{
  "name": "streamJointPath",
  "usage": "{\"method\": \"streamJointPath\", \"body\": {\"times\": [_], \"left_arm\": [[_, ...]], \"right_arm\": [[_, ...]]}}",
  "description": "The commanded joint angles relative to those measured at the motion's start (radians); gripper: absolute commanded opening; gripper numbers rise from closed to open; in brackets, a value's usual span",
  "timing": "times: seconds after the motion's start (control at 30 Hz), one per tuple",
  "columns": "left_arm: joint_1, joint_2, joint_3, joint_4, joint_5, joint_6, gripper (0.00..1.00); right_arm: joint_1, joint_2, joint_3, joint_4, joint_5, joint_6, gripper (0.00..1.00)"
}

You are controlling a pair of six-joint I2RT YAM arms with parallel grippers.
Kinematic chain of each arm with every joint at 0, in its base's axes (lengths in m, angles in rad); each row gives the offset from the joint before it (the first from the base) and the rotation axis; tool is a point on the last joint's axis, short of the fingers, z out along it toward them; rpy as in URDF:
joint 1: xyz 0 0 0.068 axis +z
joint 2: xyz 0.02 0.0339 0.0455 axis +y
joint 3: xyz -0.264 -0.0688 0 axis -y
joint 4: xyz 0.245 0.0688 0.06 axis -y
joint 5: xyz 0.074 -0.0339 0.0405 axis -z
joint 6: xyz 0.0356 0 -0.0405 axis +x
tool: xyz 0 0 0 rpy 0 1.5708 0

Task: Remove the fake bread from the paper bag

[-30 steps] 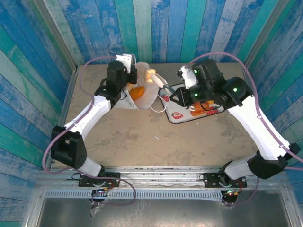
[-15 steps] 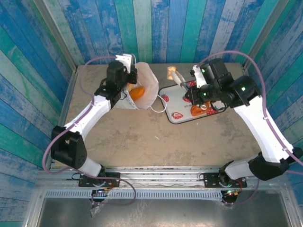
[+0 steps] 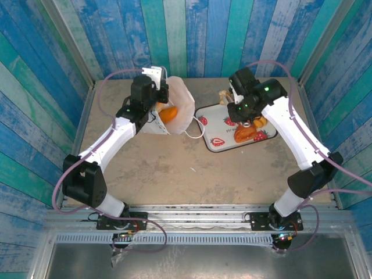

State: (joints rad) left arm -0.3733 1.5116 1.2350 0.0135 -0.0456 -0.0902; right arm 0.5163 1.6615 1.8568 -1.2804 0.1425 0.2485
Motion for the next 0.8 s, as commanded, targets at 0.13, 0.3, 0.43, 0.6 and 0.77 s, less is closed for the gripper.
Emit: {"method": "streamJointPath", "body": {"times": [0.13,0.3,0.43,0.6,0.77], "left_arm": [[-0.003,-0.028,-0.011,0.012,0.015,-0.005,0.0],[-0.003,-0.031,-0.018,0.015,0.012,-0.005,0.0],[-0.003,-0.032,-0.025,0.025,0.012,-0.008,0.0],[-0.003,-0.031,-0.025,0.024,0.013,-0.006,0.0],[-0.003,-0.033,-0.033,0.025,0.014,-0.006,0.0]], "right_arm": [[-0.002,0.092,0.074,-0.028,0.101,-0.034,0.25],[-0.003,0.189,0.147,-0.099,0.165,-0.037,0.25],[-0.001,0.257,0.186,-0.125,0.197,-0.04,0.25],[-0.001,0.31,0.214,-0.124,0.216,-0.041,0.25],[-0.002,0.366,0.249,-0.124,0.248,-0.044,0.27]]}}
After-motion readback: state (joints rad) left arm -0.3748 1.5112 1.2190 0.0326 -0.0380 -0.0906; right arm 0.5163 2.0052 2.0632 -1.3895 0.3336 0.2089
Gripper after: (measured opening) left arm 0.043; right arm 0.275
